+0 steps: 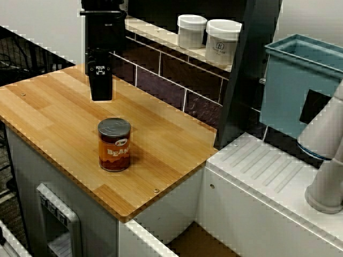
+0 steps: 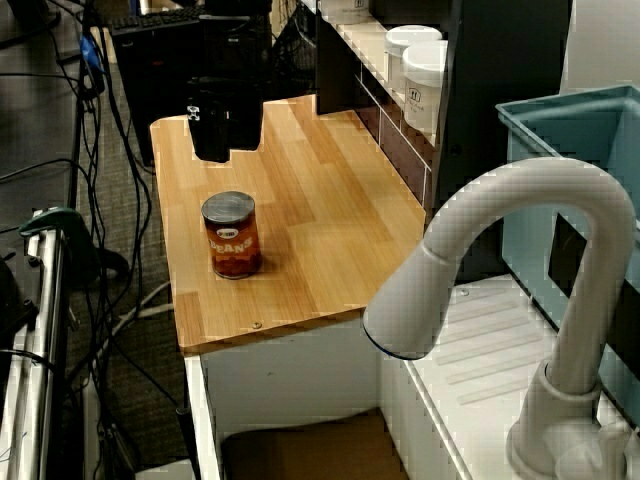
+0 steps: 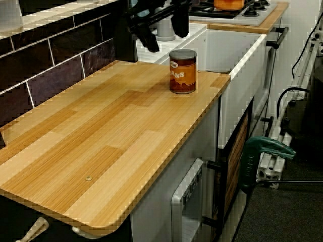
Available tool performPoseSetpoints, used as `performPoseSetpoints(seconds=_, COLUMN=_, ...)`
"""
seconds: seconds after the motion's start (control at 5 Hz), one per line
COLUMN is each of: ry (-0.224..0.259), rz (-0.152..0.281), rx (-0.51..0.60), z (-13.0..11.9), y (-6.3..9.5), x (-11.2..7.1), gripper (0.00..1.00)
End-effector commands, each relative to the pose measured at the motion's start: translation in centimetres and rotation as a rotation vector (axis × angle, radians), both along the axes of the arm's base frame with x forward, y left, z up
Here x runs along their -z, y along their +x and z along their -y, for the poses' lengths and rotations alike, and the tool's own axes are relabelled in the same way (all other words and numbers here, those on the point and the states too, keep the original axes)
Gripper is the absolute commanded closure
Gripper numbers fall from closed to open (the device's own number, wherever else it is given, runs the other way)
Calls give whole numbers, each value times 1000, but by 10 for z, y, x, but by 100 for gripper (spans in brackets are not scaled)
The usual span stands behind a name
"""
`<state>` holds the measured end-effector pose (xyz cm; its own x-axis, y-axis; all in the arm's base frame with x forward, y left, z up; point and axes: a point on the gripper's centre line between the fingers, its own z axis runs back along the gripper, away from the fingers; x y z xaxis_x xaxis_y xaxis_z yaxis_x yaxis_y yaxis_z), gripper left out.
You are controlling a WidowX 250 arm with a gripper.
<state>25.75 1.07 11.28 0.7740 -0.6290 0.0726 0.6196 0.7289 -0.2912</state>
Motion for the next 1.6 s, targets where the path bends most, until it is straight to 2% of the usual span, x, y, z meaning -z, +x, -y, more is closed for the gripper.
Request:
performPoseSetpoints(seconds=0.0, ry=-9, rz=136, rx=270, z=36, y=-17, x=-27, gripper=0)
performPoseSetpoints(seconds=0.2, ry=52, rz=209, rx=413, z=58, y=-16, x=-20, gripper=0)
performPoseSetpoints(seconds=0.6, ry=94, rz=260, rx=508, z=84, y=-12, x=-3, gripper=0)
performPoseSetpoints(seconds=0.8, ry=105, rz=266, rx=540, z=85, y=-13, x=11, gripper=0)
performPoseSetpoints(seconds=1.0, ry=116, rz=245, rx=549, z=84, y=-18, x=25, gripper=0)
performPoseSetpoints(seconds=1.4, ry=83, rz=223, rx=578, z=62, y=-34, x=36, gripper=0)
